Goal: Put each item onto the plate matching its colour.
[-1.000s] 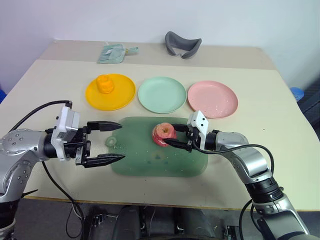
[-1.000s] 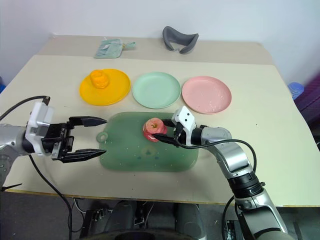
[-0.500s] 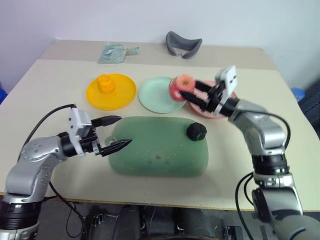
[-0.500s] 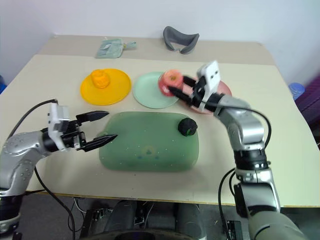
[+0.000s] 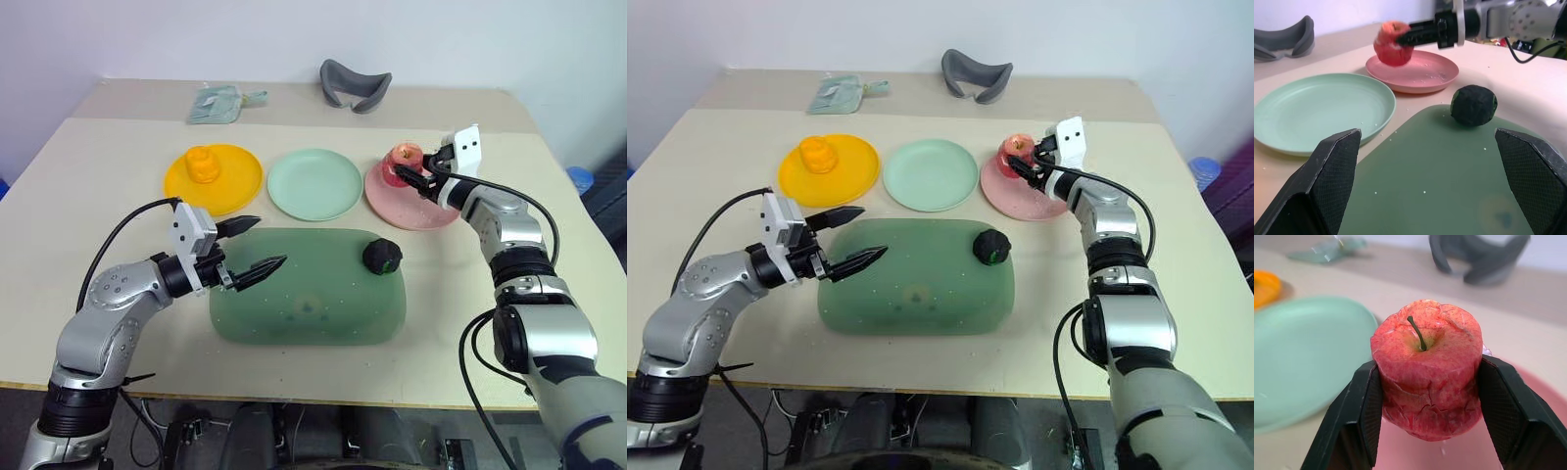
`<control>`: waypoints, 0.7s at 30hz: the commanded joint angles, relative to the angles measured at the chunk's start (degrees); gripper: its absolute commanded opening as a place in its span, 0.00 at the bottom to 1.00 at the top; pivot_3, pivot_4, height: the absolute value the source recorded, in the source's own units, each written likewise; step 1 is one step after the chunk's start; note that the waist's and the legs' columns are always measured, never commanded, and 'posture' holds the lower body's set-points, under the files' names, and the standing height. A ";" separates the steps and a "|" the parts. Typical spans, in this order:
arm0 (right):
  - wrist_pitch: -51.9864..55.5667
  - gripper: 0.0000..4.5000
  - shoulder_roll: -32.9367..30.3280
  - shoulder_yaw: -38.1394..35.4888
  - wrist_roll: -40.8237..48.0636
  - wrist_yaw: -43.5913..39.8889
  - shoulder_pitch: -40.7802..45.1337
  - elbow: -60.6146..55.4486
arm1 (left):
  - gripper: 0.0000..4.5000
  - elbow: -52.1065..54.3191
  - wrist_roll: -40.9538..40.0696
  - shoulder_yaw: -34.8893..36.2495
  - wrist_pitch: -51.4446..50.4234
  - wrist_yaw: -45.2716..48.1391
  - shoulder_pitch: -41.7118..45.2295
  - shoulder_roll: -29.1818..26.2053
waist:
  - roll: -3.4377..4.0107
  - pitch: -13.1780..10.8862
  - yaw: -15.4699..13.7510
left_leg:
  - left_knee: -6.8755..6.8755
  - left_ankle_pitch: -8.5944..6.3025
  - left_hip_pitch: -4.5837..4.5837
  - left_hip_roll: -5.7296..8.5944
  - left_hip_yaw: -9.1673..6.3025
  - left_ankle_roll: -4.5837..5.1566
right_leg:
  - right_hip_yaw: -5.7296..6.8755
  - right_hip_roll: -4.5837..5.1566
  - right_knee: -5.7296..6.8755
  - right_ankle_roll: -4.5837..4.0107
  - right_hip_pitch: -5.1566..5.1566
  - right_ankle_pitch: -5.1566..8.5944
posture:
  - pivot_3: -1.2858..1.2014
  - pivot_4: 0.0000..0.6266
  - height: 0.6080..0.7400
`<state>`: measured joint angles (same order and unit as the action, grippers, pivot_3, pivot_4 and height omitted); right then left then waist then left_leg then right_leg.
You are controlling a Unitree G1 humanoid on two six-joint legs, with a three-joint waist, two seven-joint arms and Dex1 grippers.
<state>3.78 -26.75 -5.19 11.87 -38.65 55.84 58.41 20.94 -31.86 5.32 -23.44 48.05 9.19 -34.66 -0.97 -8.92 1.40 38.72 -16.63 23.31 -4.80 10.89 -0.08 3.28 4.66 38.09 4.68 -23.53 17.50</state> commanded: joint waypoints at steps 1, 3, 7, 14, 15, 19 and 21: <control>-2.77 0.72 -0.21 -1.50 -0.63 -0.41 2.91 2.94 | 1.00 2.17 -0.15 0.81 0.67 -0.46 -0.56 -0.08 | 0.04 -0.03 -0.14 | 0.02 0.00 0.02 0.00 0.00 0.00 | 0.00 0.00 0.00 0.00 0.00 0.00 | 0.52 0.24 1.00; -3.85 0.90 -0.41 -1.51 -1.12 -0.43 2.84 3.88 | 1.00 2.24 -0.13 0.79 0.88 -0.46 -0.98 -0.12 | 0.06 -0.03 -0.20 | 0.04 0.00 0.03 0.00 -0.01 0.00 | 0.00 0.00 0.00 0.00 0.00 0.00 | 0.52 0.24 1.00; -5.21 0.99 -1.55 -2.66 -0.56 -1.08 1.07 0.97 | 1.00 2.28 -0.51 0.78 1.12 0.43 -1.70 -0.48 | 0.10 -0.06 -0.17 | 0.05 0.00 0.02 -0.01 -0.01 0.00 | 0.00 0.00 0.02 0.01 0.00 0.00 | 0.52 0.24 1.00; 2.80 0.99 -3.79 -5.81 6.24 -6.65 -12.61 -26.46 | 1.00 0.56 -0.71 0.63 1.65 3.32 -1.30 -1.04 | 0.13 -0.07 -0.53 | 0.09 0.00 0.05 -0.02 -0.06 0.00 | 0.02 0.02 0.01 0.01 0.02 0.00 | 0.52 0.24 1.00; 5.66 0.99 -4.09 -5.95 8.06 -7.69 -15.98 -32.56 | 1.00 0.17 -0.63 0.51 1.66 3.70 -1.09 -1.09 | 0.13 -0.07 -0.68 | 0.09 0.00 0.05 -0.02 -0.06 0.00 | 0.02 0.02 0.02 0.01 0.01 0.00 | 0.52 0.24 1.00; 17.59 0.99 -6.24 -6.24 15.46 -9.20 -30.65 -56.05 | 1.00 -1.58 -2.18 0.21 1.11 7.06 -0.02 -1.28 | 0.15 -0.06 -0.73 | 0.10 -0.01 0.06 -0.02 -0.10 0.00 | 0.03 0.01 0.02 0.01 0.04 0.00 | 0.52 0.24 1.00; 22.57 0.99 -6.98 -6.79 18.92 -9.12 -35.62 -63.53 | 1.00 -2.27 -2.45 0.04 0.96 8.53 0.41 -1.63 | 0.15 -0.06 -0.67 | 0.11 -0.01 0.05 -0.02 -0.12 0.00 | 0.03 0.01 0.02 0.01 0.04 0.00 | 0.52 0.24 1.00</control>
<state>23.20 -32.44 -10.02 27.10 -47.58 20.47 1.77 18.08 -33.17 5.14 -23.14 55.22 8.90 -35.74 -0.83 -8.99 0.73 38.84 -16.64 23.37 -4.80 10.79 -0.08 3.31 4.68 38.12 4.70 -23.49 17.49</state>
